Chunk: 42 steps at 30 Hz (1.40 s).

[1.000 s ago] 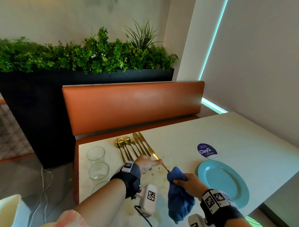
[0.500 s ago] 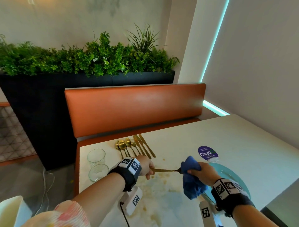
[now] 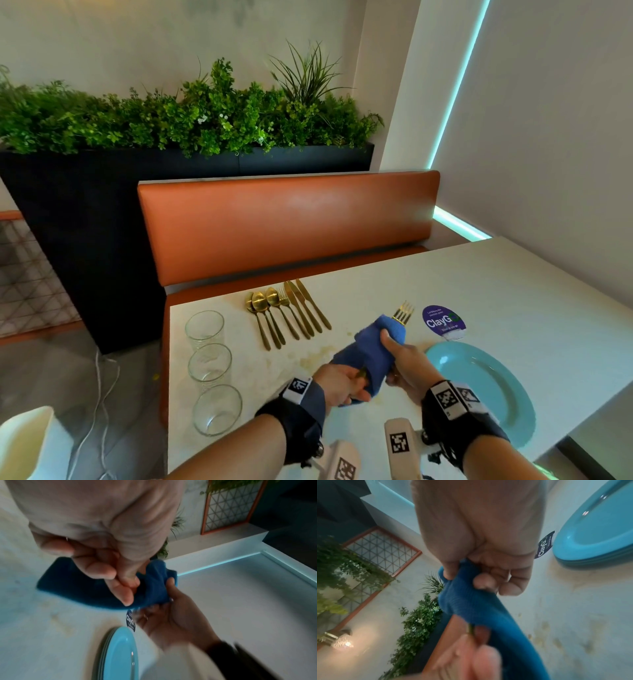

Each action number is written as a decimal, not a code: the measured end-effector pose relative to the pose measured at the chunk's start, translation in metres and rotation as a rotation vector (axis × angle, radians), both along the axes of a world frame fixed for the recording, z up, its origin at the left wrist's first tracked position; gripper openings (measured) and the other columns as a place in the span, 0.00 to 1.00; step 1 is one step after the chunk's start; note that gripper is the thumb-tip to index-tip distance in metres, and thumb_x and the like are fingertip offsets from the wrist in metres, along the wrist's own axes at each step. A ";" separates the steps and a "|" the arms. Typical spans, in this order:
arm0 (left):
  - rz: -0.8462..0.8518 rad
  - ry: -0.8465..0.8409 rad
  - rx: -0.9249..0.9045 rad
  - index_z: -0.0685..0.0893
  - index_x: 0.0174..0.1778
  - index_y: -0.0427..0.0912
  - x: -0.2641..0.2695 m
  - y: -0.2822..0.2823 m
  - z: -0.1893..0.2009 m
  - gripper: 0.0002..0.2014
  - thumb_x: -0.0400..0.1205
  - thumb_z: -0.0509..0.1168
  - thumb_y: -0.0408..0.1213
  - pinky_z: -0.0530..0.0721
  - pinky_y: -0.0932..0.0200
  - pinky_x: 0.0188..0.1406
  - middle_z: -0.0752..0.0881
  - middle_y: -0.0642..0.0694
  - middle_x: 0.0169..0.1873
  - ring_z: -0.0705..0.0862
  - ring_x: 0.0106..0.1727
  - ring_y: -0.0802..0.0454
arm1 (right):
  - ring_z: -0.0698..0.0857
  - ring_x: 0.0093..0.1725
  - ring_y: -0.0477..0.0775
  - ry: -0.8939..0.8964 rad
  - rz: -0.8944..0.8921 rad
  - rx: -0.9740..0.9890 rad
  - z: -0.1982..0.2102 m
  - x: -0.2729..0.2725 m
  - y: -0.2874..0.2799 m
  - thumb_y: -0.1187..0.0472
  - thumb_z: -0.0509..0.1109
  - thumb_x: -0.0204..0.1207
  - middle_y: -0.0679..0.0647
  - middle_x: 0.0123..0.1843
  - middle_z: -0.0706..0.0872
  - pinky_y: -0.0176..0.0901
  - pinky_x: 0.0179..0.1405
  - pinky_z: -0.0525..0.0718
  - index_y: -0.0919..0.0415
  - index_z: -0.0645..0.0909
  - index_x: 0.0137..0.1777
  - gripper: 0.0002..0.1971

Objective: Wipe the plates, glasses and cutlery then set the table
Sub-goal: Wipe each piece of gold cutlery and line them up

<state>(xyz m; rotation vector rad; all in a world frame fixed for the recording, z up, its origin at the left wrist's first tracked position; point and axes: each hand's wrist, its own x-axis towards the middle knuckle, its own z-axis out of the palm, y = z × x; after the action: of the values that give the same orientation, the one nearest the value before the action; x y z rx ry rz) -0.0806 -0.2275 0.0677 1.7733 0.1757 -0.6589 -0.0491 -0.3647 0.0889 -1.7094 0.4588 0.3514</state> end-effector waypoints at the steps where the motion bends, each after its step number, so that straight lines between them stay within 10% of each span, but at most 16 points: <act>1: 0.005 0.005 -0.009 0.82 0.61 0.40 -0.005 -0.003 0.000 0.11 0.85 0.60 0.35 0.72 0.72 0.28 0.87 0.58 0.26 0.77 0.26 0.65 | 0.71 0.27 0.55 -0.013 -0.028 0.014 0.000 0.003 0.001 0.52 0.61 0.82 0.60 0.28 0.73 0.44 0.28 0.71 0.70 0.77 0.47 0.18; 5: 0.060 0.030 -0.033 0.82 0.46 0.43 -0.012 -0.002 0.008 0.08 0.85 0.58 0.34 0.67 0.77 0.15 0.83 0.59 0.18 0.75 0.15 0.68 | 0.84 0.50 0.70 -0.048 0.030 0.033 -0.003 0.000 0.006 0.60 0.65 0.80 0.73 0.50 0.84 0.63 0.50 0.83 0.70 0.77 0.53 0.11; 8: 0.058 0.043 -0.017 0.76 0.32 0.47 -0.007 0.000 0.009 0.14 0.85 0.59 0.35 0.67 0.72 0.21 0.80 0.53 0.24 0.71 0.25 0.61 | 0.86 0.43 0.61 -0.059 0.220 -0.091 -0.004 -0.009 0.009 0.61 0.70 0.77 0.63 0.44 0.87 0.55 0.46 0.86 0.66 0.82 0.50 0.08; 13: 0.082 0.047 -0.018 0.81 0.63 0.37 -0.005 -0.002 0.007 0.15 0.85 0.60 0.40 0.68 0.69 0.26 0.84 0.47 0.41 0.71 0.30 0.62 | 0.84 0.38 0.56 -0.133 0.200 -0.131 -0.002 0.000 0.011 0.61 0.71 0.76 0.60 0.39 0.86 0.43 0.35 0.81 0.62 0.81 0.40 0.05; 18: 0.095 0.022 0.098 0.78 0.68 0.31 0.004 0.008 0.008 0.20 0.82 0.65 0.37 0.71 0.74 0.19 0.83 0.34 0.64 0.84 0.39 0.53 | 0.86 0.52 0.68 -0.146 0.108 -0.134 -0.007 0.002 0.020 0.60 0.71 0.76 0.70 0.49 0.87 0.61 0.58 0.84 0.61 0.79 0.39 0.07; 23: 0.139 0.021 0.240 0.72 0.74 0.40 0.015 0.005 0.006 0.25 0.83 0.61 0.49 0.74 0.61 0.65 0.76 0.40 0.73 0.77 0.70 0.48 | 0.87 0.50 0.64 -0.113 0.197 -0.174 -0.008 0.004 0.022 0.58 0.72 0.75 0.66 0.47 0.88 0.57 0.54 0.86 0.60 0.81 0.41 0.06; 26: 0.049 0.003 0.316 0.79 0.68 0.38 0.026 -0.002 -0.006 0.22 0.80 0.67 0.45 0.75 0.59 0.68 0.80 0.41 0.68 0.78 0.70 0.47 | 0.85 0.42 0.56 -0.088 0.356 -0.312 -0.013 0.007 0.021 0.55 0.70 0.76 0.58 0.41 0.87 0.48 0.46 0.85 0.58 0.81 0.42 0.06; 30: 0.023 0.063 0.258 0.80 0.33 0.43 0.032 -0.005 -0.017 0.10 0.75 0.72 0.41 0.82 0.56 0.59 0.83 0.41 0.45 0.86 0.58 0.45 | 0.80 0.37 0.50 -0.093 0.454 -0.516 -0.015 0.019 0.009 0.53 0.67 0.78 0.52 0.36 0.82 0.39 0.39 0.79 0.55 0.77 0.35 0.11; 35: 0.107 -0.056 0.266 0.83 0.62 0.43 0.070 0.010 -0.005 0.16 0.78 0.69 0.35 0.77 0.63 0.56 0.84 0.46 0.59 0.83 0.60 0.49 | 0.80 0.44 0.52 -0.062 0.518 -0.588 -0.021 0.032 -0.011 0.53 0.65 0.79 0.51 0.39 0.82 0.42 0.46 0.78 0.51 0.74 0.35 0.11; 42: 0.234 -0.044 0.100 0.86 0.59 0.41 0.129 -0.014 -0.006 0.13 0.79 0.69 0.36 0.80 0.63 0.57 0.86 0.43 0.61 0.84 0.60 0.48 | 0.83 0.47 0.52 -0.058 0.609 -0.530 -0.030 0.071 -0.013 0.56 0.66 0.79 0.60 0.53 0.88 0.45 0.55 0.82 0.58 0.81 0.50 0.06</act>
<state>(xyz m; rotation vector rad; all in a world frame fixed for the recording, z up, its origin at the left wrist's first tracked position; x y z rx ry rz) 0.0481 -0.2410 0.0615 1.8265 0.3854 -0.4493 0.0220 -0.3772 0.0593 -2.3614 -0.0395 0.6554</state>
